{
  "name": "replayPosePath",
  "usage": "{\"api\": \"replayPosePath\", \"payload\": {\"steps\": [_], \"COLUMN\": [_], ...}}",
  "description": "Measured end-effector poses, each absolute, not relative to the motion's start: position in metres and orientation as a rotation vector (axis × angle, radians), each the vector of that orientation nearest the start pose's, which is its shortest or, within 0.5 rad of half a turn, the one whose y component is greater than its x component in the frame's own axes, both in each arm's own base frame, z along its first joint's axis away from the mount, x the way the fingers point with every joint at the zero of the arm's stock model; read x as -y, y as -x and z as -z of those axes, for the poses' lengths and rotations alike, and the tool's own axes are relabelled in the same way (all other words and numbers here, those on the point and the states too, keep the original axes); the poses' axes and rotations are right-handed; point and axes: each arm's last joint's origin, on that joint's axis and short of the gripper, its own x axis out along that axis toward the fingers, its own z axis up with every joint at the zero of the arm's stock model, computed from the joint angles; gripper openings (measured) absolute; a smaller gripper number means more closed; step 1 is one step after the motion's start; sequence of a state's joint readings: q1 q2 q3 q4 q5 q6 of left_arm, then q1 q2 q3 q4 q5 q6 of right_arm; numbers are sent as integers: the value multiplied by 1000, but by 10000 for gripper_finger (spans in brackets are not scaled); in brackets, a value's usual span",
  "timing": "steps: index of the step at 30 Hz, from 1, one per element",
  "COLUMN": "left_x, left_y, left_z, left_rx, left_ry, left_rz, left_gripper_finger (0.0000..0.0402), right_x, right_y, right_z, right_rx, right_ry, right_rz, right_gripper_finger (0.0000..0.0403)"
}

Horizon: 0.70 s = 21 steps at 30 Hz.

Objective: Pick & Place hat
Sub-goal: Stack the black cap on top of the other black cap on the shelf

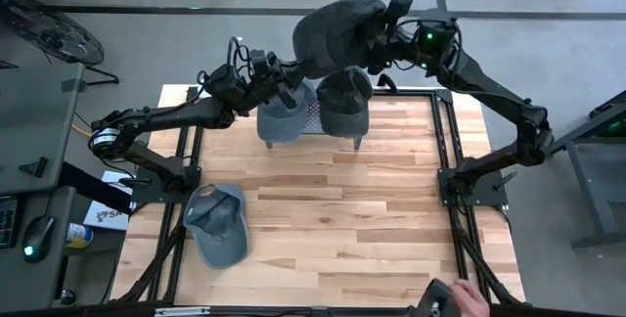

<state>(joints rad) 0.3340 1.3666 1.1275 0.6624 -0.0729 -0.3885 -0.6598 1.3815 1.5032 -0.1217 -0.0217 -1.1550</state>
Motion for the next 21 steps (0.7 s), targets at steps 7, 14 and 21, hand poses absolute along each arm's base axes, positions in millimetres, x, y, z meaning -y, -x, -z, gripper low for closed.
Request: {"api": "replayPosePath", "payload": {"steps": [7,14,21], "left_x": [-103,-103,-102], "left_y": [-289,-290,-290], "left_z": [-401,-400,-401], "left_rx": [483,474,468], "left_ry": [298,289,279], "left_rz": [-333,-330,-309], "left_gripper_finger": [6,6,6], "right_x": [185,190,196], "right_y": [-234,-230,-224], "right_z": [-448,-448,-447], "right_rx": [-356,-300,-260], "right_ry": [715,535,404], "right_rz": [699,755,786], "right_gripper_finger": [254,254,254]}}
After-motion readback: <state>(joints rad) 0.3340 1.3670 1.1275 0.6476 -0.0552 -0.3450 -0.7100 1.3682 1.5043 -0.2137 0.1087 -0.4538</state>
